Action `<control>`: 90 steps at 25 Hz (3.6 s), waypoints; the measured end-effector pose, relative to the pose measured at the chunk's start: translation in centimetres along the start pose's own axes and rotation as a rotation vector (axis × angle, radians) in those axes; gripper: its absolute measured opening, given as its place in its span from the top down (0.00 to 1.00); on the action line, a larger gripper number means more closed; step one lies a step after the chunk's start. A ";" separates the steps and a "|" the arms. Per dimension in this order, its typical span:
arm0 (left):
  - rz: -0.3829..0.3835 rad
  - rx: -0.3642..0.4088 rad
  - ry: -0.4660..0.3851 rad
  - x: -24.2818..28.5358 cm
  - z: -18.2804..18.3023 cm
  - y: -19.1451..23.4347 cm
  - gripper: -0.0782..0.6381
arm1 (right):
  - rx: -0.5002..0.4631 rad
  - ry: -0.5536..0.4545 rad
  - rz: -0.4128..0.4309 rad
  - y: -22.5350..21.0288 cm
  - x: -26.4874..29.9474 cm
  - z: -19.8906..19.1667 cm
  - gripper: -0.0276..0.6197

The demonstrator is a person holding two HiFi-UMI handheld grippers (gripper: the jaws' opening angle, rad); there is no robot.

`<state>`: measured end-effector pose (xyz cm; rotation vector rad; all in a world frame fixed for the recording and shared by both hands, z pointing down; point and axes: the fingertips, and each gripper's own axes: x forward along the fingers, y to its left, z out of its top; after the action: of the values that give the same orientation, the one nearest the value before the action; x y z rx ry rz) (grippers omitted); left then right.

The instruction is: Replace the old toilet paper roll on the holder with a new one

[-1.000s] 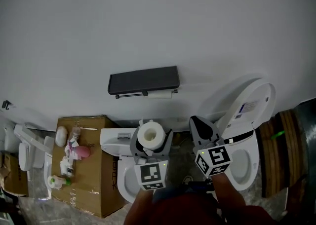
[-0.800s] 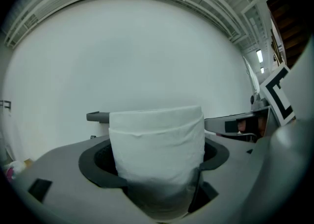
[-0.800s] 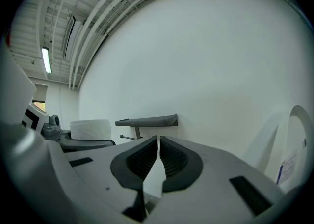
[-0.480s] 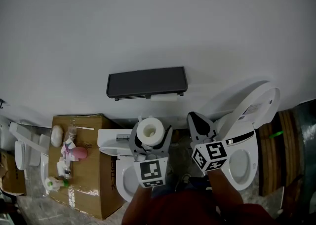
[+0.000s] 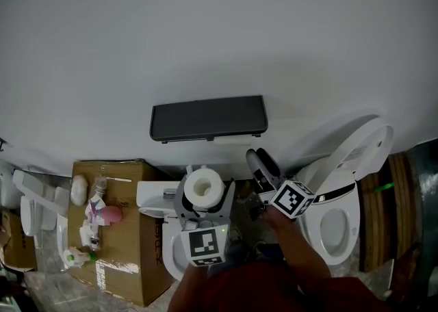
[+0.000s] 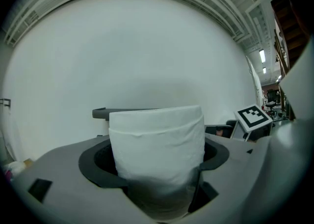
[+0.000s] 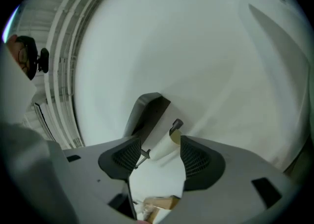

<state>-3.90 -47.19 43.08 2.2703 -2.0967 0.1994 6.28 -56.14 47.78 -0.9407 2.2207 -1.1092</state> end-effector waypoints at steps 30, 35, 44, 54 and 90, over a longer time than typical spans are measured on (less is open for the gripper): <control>-0.008 0.020 0.029 1.6 -0.9 0.3 0.27 | 0.301 -0.216 -0.023 -4.6 3.0 3.1 0.67; -0.039 0.014 0.020 2.2 -0.6 -1.1 0.27 | 0.289 -0.274 -0.052 -6.0 0.7 5.7 0.68; -0.092 0.012 0.016 2.9 -0.4 -3.3 0.27 | 0.257 -0.372 -0.086 -7.6 -3.6 9.6 0.69; -0.125 0.020 -0.011 2.5 0.6 -4.7 0.27 | -0.123 -0.274 -0.127 -3.6 -5.6 9.7 0.69; -0.085 0.005 0.057 1.4 -3.6 -5.5 0.27 | -1.034 0.037 -0.337 1.7 -9.8 4.9 0.70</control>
<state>1.43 -47.73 47.15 2.3214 -1.9707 0.2624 15.32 -50.40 44.79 -1.7307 2.7223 0.0242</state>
